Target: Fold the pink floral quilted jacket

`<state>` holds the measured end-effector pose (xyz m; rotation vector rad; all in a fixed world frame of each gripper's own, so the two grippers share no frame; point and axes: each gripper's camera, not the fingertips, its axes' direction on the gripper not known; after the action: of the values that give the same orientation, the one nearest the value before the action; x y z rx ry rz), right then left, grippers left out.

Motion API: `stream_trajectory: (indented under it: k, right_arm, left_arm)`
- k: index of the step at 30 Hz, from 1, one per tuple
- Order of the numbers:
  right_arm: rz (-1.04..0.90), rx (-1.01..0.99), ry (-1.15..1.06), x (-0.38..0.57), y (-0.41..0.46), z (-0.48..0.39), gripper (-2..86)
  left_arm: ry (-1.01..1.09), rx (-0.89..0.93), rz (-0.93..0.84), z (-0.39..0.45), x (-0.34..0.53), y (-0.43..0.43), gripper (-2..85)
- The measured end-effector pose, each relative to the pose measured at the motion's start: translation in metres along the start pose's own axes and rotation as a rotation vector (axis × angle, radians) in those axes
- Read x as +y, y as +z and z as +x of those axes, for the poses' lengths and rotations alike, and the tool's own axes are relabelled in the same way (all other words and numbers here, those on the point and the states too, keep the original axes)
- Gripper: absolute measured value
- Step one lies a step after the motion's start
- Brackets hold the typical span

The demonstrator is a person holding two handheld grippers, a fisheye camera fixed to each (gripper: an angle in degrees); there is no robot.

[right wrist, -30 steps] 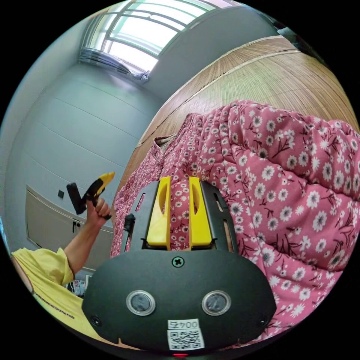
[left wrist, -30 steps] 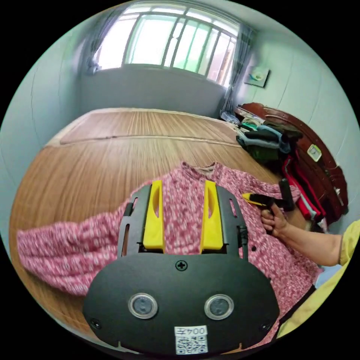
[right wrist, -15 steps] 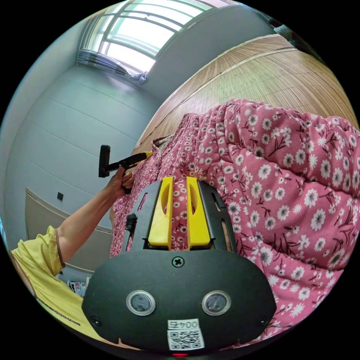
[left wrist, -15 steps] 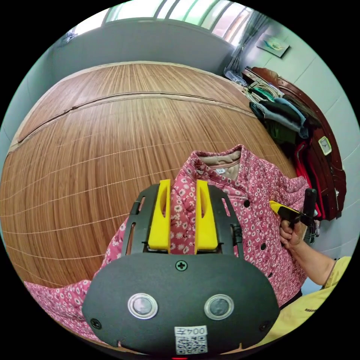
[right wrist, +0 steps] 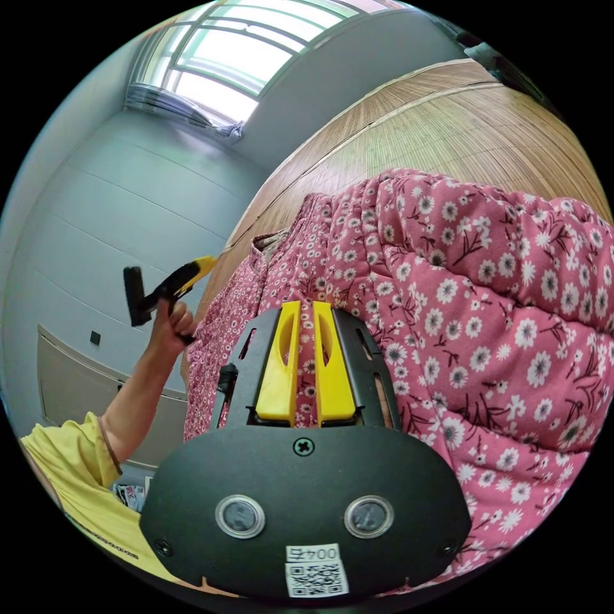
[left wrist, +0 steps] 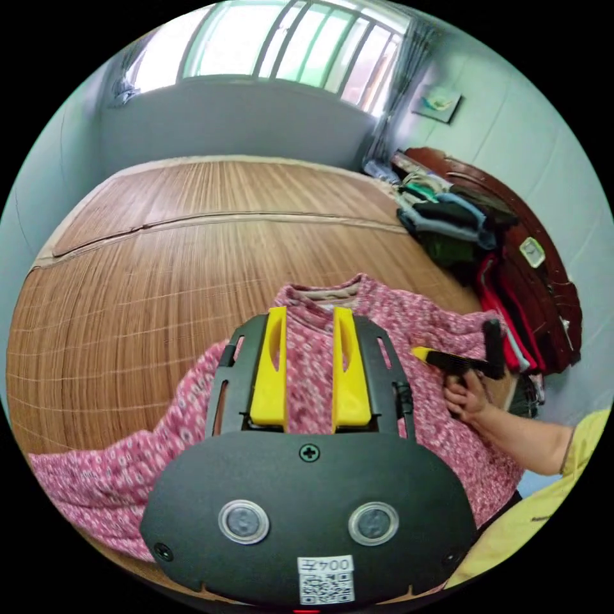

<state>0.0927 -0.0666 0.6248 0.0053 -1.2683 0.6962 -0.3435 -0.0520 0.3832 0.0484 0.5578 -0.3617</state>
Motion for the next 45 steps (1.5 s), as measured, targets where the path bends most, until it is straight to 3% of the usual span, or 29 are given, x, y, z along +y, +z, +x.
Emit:
stream_trajectory:
  k: [6,8,14,18,23,28,32,36,40,45]
  right_arm:
    - [0.002,0.015,-0.003,0.003,0.005,-0.011,4.8]
    - [0.001,0.019,0.001,0.004,0.007,-0.016,4.6]
    - [-0.032,0.024,0.036,0.002,0.013,-0.031,4.0]
    - [-0.034,0.103,-0.09,0.024,-0.01,-0.088,4.2]
    - [-0.047,0.446,-0.238,0.116,-0.054,-0.153,5.3]
    - [0.036,0.653,-0.24,0.174,-0.071,-0.16,5.4]
    - [-0.09,0.66,-0.163,0.18,-0.046,-0.135,2.7]
    - [-0.056,0.591,-0.137,0.18,-0.051,-0.135,2.4]
    - [0.057,0.671,-0.228,0.193,-0.058,-0.171,5.7]
    - [-0.012,0.755,-0.229,0.198,-0.03,-0.178,8.0]
  left_arm:
    - [-0.1,-0.133,0.012,0.038,0.146,-0.041,11.4]
    - [-0.196,-0.077,-0.01,0.025,0.171,-0.034,10.8]
    - [-0.191,-0.192,-0.107,0.038,0.154,-0.012,7.8]
    - [-0.121,-0.291,-0.121,0.065,0.15,-0.009,7.6]
    - [-0.154,-0.261,-0.119,0.068,0.148,-0.015,7.4]
    - [-0.135,-0.286,-0.125,0.081,0.144,-0.017,7.4]
    - [-0.15,-0.278,-0.125,0.083,0.141,-0.021,7.2]
    - [-0.15,-0.279,-0.125,0.087,0.139,-0.025,7.1]
    - [-0.152,-0.275,-0.125,0.089,0.135,-0.029,7.0]
    - [-0.174,-0.228,-0.127,0.082,0.13,-0.037,6.6]
